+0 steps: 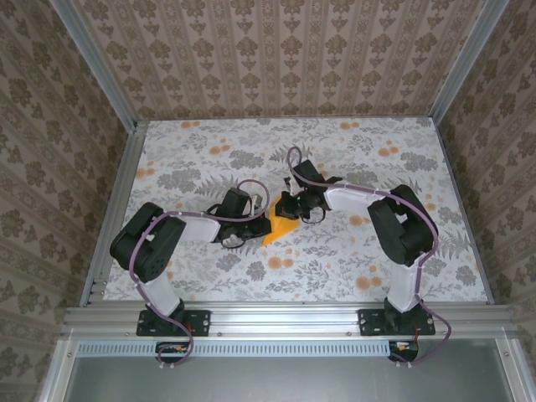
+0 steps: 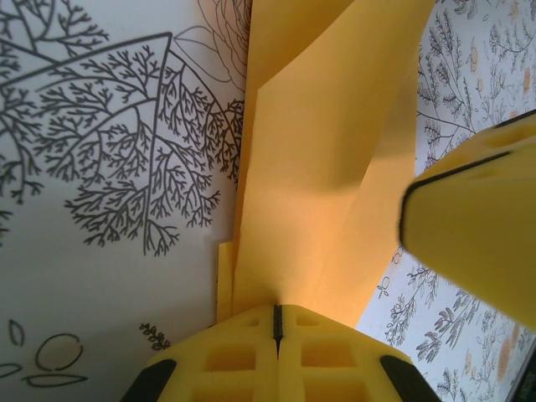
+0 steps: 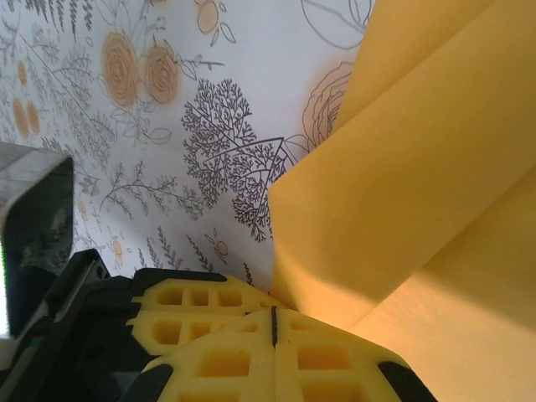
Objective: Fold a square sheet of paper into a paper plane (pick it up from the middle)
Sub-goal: Fourth fold the wing at the center of the table.
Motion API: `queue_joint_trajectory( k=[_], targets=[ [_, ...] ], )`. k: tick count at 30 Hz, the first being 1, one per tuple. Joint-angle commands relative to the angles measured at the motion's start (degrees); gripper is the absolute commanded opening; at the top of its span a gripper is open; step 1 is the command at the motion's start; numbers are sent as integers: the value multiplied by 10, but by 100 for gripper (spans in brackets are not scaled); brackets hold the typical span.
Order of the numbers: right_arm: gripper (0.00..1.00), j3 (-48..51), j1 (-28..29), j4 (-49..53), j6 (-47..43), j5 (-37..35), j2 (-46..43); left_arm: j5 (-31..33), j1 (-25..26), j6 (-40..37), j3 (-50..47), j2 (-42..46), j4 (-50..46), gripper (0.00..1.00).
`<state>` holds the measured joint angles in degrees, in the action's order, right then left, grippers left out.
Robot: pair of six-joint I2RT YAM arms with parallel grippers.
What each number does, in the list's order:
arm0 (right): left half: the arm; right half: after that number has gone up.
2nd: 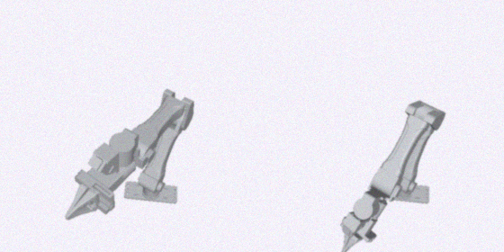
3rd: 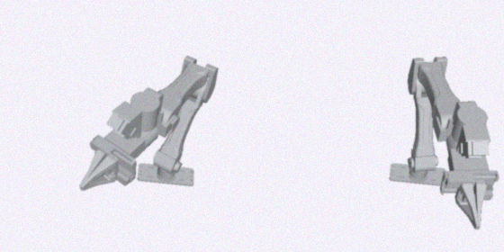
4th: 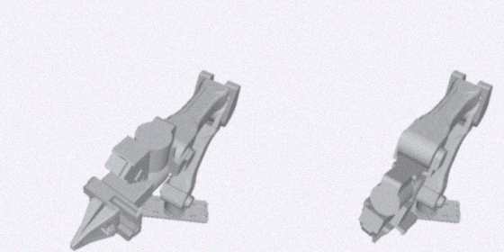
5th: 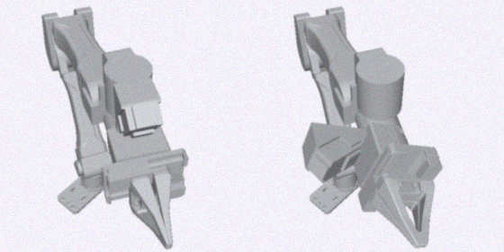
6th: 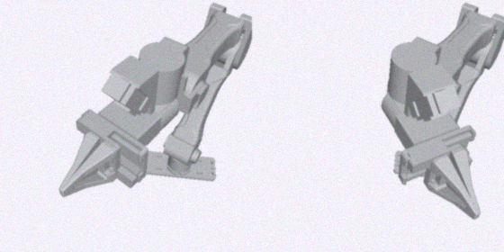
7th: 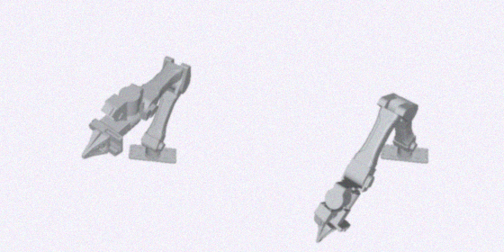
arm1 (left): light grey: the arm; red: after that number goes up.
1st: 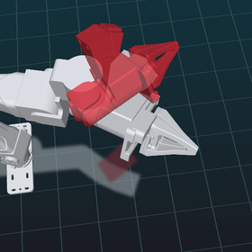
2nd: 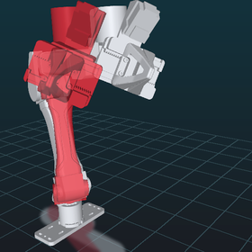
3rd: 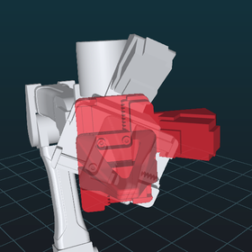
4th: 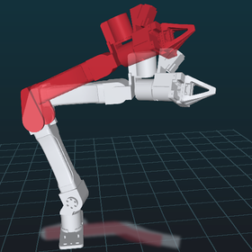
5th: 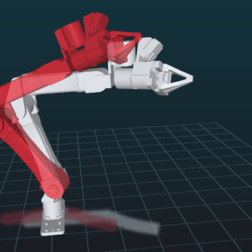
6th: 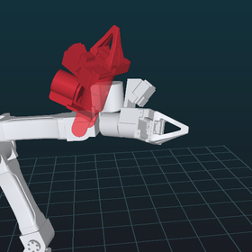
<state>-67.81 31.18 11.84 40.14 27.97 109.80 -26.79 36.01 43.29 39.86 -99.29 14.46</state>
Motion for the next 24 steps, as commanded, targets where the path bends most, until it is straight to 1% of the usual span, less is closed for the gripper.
queue_joint_trajectory(
  k=[1,11,18,21,24],
  targets=[
    [4,8,3,-17,-15,31,23,29,-3,-8,-7,-26,-74,0],
    [3,16,3,-20,-22,9,55,33,-4,-8,-6,-19,-84,0],
    [3,20,3,-7,-23,-15,62,15,-5,-9,11,0,-84,0],
    [2,22,3,-1,-22,-23,62,8,-9,-3,21,30,-75,3],
    [2,27,3,-3,-17,-26,62,27,-11,5,23,63,-71,7]
  ],
)
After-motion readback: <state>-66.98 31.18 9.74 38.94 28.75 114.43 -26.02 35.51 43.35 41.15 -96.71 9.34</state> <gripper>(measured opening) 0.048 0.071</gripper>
